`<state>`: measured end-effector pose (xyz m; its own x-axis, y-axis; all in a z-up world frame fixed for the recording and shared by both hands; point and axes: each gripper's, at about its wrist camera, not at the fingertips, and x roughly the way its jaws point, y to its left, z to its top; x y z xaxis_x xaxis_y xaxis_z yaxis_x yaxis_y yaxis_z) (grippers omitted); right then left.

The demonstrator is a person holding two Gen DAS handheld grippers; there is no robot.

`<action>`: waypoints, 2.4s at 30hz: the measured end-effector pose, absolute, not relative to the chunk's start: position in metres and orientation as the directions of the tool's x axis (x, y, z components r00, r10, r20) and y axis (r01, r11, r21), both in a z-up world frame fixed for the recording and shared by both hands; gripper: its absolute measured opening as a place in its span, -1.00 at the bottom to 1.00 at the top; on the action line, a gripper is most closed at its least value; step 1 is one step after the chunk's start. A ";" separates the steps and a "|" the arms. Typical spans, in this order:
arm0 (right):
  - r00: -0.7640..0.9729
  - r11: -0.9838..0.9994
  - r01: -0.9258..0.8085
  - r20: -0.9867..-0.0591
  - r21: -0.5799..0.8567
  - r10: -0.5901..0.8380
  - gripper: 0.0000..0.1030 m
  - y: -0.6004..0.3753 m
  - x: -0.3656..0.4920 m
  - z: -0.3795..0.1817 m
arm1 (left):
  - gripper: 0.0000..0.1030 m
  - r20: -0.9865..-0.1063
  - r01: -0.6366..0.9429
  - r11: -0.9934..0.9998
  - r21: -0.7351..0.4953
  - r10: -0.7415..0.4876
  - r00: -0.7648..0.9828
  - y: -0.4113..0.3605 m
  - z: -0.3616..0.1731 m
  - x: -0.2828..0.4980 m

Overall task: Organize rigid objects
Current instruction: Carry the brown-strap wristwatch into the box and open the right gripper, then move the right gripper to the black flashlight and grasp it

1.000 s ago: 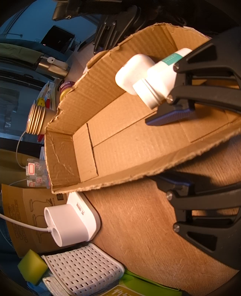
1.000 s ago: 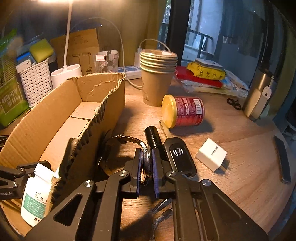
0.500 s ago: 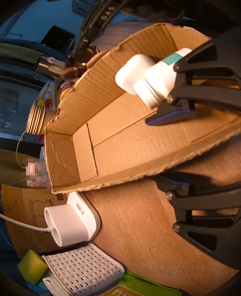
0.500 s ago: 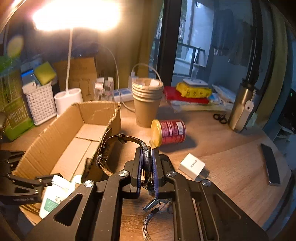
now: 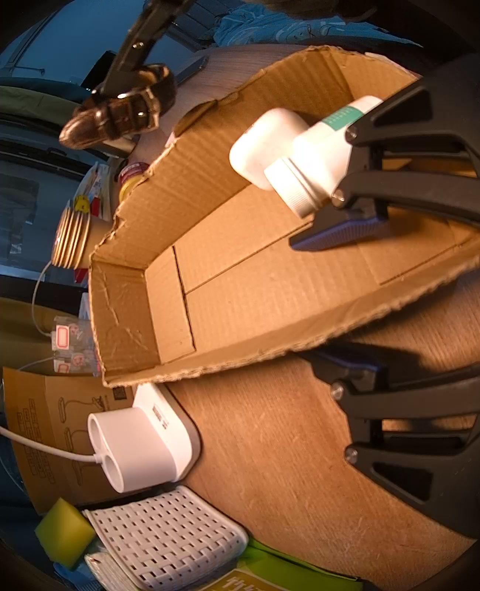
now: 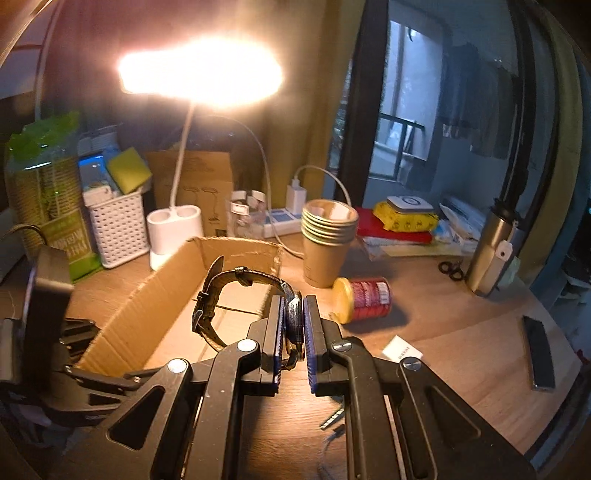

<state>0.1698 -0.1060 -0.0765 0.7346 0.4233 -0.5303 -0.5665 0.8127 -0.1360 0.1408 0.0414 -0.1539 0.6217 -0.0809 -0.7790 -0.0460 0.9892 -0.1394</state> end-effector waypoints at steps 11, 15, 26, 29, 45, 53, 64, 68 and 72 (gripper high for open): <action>0.651 0.744 -0.658 -0.588 -0.120 0.480 -0.78 -0.064 0.169 -0.099 | -0.01 -0.779 -0.046 0.989 -0.140 -0.081 0.622 0.041 -0.154 0.141; 0.615 0.726 -0.681 -0.617 -0.101 0.491 -0.78 -0.057 0.174 -0.110 | -0.01 -0.779 -0.046 0.989 -0.139 -0.081 0.622 0.041 -0.154 0.141; 0.582 0.708 -0.700 -0.647 -0.090 0.493 -0.78 -0.047 0.175 -0.121 | -0.01 -0.779 -0.046 0.989 -0.140 -0.081 0.622 0.042 -0.154 0.141; 0.577 0.703 -0.705 -0.649 -0.089 0.496 -0.74 -0.048 0.174 -0.120 | -0.01 -0.779 -0.045 0.989 -0.142 -0.083 0.622 0.041 -0.154 0.141; 0.578 0.713 -0.698 -0.639 -0.065 0.507 -0.44 -0.058 0.176 -0.117 | -0.01 -0.779 -0.045 0.988 -0.144 -0.085 0.622 0.041 -0.154 0.141; 0.608 0.745 -0.666 -0.614 -0.049 0.503 -0.36 -0.075 0.180 -0.106 | -0.01 -0.779 -0.045 0.988 -0.145 -0.086 0.621 0.042 -0.154 0.142; 0.643 0.779 -0.626 -0.593 -0.041 0.485 -0.26 -0.095 0.185 -0.099 | 0.00 -0.779 -0.045 0.988 -0.145 -0.086 0.621 0.042 -0.154 0.142; 0.670 0.805 -0.591 -0.585 -0.047 0.457 -0.24 -0.107 0.192 -0.097 | 0.00 -0.779 -0.045 0.988 -0.145 -0.086 0.621 0.042 -0.154 0.142; 0.702 0.838 -0.542 -0.583 -0.064 0.409 -0.13 -0.121 0.201 -0.098 | 0.00 -0.779 -0.045 0.988 -0.145 -0.086 0.621 0.042 -0.154 0.142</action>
